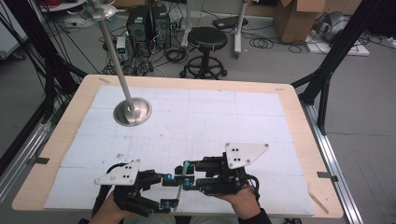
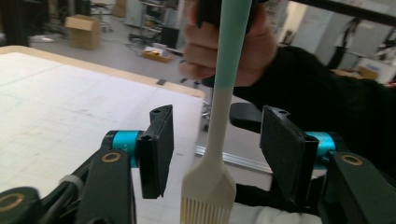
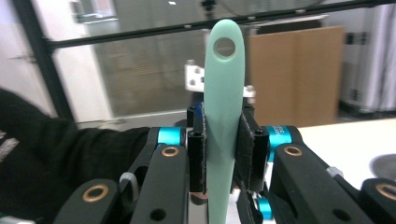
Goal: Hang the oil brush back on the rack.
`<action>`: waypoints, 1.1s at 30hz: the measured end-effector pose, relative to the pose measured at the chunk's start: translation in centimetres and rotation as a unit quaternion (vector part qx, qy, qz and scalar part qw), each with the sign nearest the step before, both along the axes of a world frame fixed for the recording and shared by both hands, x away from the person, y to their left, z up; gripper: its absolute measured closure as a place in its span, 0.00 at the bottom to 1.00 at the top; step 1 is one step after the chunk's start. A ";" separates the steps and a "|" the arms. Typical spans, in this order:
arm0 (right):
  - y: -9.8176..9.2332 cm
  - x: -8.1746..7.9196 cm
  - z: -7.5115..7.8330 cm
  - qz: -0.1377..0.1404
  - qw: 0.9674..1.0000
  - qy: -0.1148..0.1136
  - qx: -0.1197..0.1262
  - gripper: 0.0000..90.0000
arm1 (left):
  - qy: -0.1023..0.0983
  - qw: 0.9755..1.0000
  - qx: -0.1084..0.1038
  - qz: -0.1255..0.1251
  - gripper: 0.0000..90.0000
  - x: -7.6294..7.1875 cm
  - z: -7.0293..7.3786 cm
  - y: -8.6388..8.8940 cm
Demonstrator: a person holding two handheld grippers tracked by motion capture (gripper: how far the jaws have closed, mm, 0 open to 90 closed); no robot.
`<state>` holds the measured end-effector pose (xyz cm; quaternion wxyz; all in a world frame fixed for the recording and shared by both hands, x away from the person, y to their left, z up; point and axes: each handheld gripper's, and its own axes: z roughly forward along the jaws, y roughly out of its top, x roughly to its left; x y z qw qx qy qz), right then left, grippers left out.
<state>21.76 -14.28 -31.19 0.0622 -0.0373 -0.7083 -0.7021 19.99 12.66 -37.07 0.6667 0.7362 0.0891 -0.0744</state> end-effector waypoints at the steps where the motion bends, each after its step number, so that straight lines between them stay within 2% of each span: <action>1: 0.1 0.0 -0.1 0.010 1.000 0.003 0.001 0.84 | 0.004 1.000 -0.004 -0.011 0.53 -0.1 0.0 -0.1; 3: 0.4 0.1 -0.2 0.036 0.999 0.006 0.002 0.84 | 0.002 1.000 -0.006 -0.024 0.55 -0.1 0.1 -0.3; 6: 0.8 0.0 -0.3 0.060 0.998 0.004 0.006 0.84 | 0.001 0.999 -0.009 -0.047 0.59 -0.4 0.2 -0.5; 9: 1.1 0.0 -0.3 0.089 0.996 0.006 0.013 0.84 | 0.003 0.997 -0.020 -0.073 0.62 -0.6 0.3 -0.6; 10: 1.3 0.0 -0.4 0.104 0.994 0.008 0.014 0.84 | 0.004 0.997 -0.021 -0.075 0.63 -0.6 0.3 -0.6; 12: 1.6 -0.1 -0.5 0.118 0.993 0.001 0.016 0.84 | 0.003 0.997 -0.022 -0.080 0.66 -0.6 0.4 -0.6; 14: 1.7 -0.2 -0.5 0.128 0.992 0.002 0.016 0.84 | -0.002 0.996 -0.021 -0.085 0.71 -0.6 0.3 -0.5; 17: 1.7 -0.1 -0.5 0.130 0.991 0.001 0.016 0.84 | -0.004 0.996 -0.022 -0.090 0.77 -0.7 0.3 -0.5; 23: 1.6 -0.1 -0.6 0.136 0.991 0.003 0.019 0.84 | -0.022 0.996 -0.018 -0.089 0.90 -0.9 0.3 -0.4; 28: 1.5 -0.1 -0.8 0.130 0.991 0.007 0.022 0.83 | -0.023 0.997 -0.018 -0.078 0.90 -1.0 0.4 -0.3; 29: 1.5 -0.1 -0.8 0.123 0.992 0.012 0.024 0.78 | -0.025 0.997 -0.016 -0.069 0.90 -0.9 0.4 -0.2; 30: 1.4 0.0 -0.8 0.105 0.994 0.026 0.030 0.61 | -0.026 0.998 -0.015 -0.058 0.90 -0.9 0.4 -0.1; 31: 1.3 0.1 -0.8 0.080 0.995 0.044 0.037 0.56 | -0.023 0.999 -0.010 -0.039 0.90 -0.8 0.4 0.0; 32: 1.0 0.2 -0.8 0.059 0.996 0.054 0.039 0.56 | -0.023 1.000 -0.002 -0.018 0.90 -0.7 0.4 0.2; 33: 0.8 0.2 -0.8 0.028 0.998 0.049 0.032 0.51 | -0.021 1.000 0.006 0.004 0.90 -0.6 0.4 0.3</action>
